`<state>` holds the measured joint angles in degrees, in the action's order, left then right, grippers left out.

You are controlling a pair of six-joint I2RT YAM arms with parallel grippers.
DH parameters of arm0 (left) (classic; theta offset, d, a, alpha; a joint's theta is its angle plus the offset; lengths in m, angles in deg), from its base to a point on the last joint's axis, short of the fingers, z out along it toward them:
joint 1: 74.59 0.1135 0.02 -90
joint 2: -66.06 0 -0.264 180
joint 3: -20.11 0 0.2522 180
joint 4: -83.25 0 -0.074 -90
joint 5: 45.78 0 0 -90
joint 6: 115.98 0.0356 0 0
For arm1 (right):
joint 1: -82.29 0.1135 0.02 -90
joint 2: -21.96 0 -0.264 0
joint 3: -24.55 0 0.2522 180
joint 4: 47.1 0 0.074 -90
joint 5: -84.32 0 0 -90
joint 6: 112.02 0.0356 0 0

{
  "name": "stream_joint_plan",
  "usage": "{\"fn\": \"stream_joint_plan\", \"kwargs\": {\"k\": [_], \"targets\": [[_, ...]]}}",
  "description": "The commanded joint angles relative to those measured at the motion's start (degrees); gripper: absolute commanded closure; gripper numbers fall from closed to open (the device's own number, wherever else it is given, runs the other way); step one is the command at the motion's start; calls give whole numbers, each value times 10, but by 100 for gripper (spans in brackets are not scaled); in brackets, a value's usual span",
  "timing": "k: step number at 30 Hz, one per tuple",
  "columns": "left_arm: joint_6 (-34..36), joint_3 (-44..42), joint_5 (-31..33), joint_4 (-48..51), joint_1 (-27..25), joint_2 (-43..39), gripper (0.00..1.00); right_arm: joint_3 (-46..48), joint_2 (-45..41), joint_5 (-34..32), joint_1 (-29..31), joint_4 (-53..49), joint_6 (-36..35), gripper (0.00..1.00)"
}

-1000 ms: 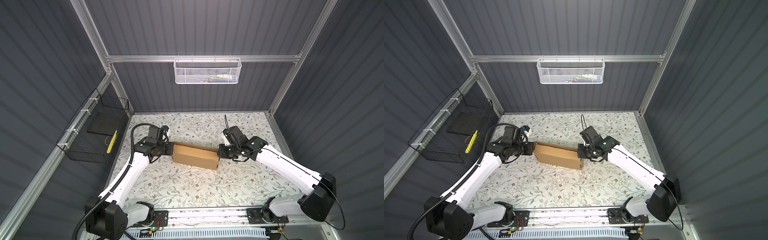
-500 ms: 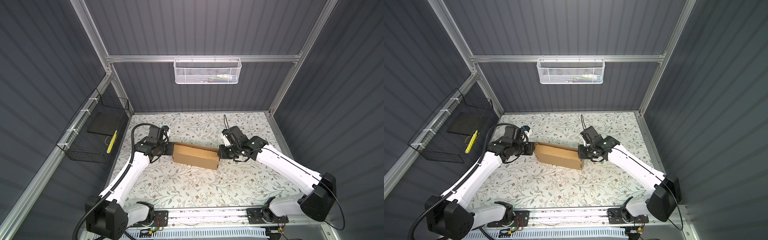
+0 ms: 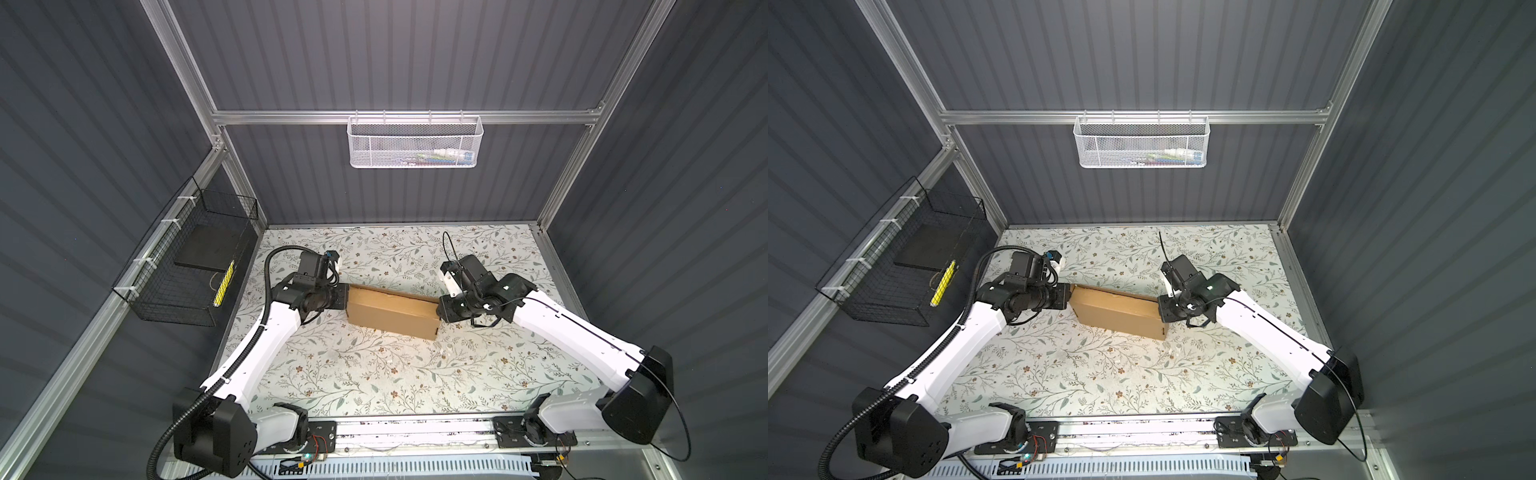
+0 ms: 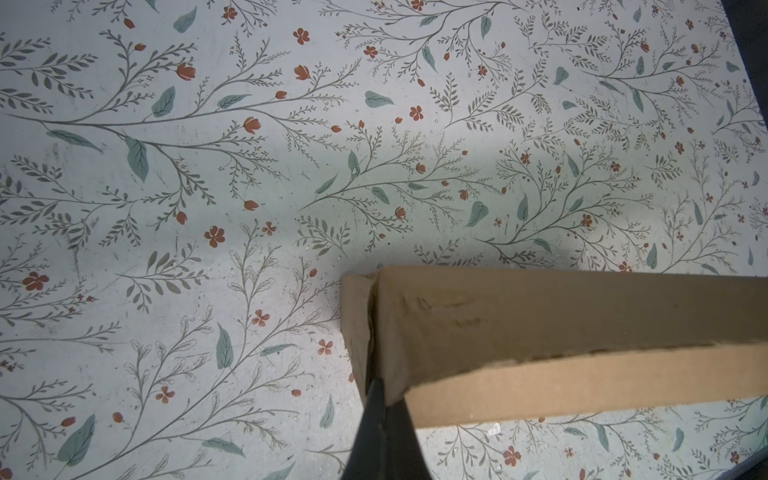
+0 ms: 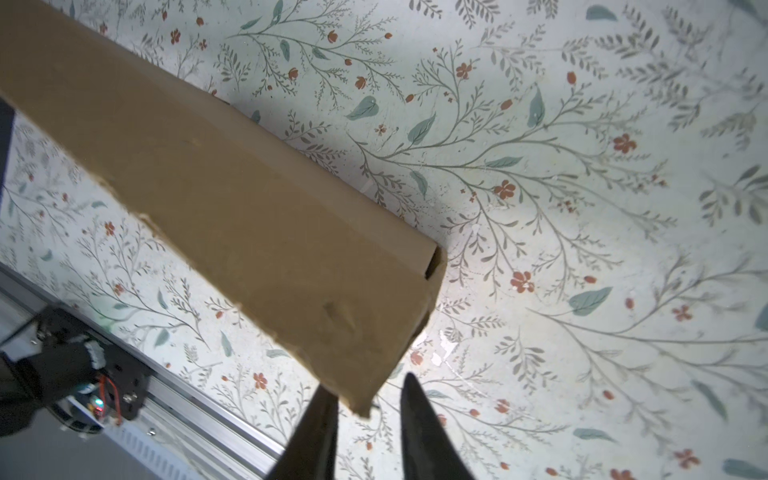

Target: Fold the paper box

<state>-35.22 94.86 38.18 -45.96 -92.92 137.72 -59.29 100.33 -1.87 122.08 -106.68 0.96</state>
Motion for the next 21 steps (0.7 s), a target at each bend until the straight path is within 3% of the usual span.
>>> {"fn": "stream_joint_plan", "kwargs": {"k": [1,6,12,21], "targets": [[-2,-11,-1,1,-2,5,100,-12,-28,-27,2,-15,-43,57],[-3,-11,-2,-2,-2,6,100,-28,-60,-53,2,-23,-121,45],[-4,-13,-1,-5,-2,6,100,-22,-92,-91,26,-1,-270,31],[-1,-8,-3,-2,-2,8,100,-50,-38,-111,48,7,-377,22]]}}
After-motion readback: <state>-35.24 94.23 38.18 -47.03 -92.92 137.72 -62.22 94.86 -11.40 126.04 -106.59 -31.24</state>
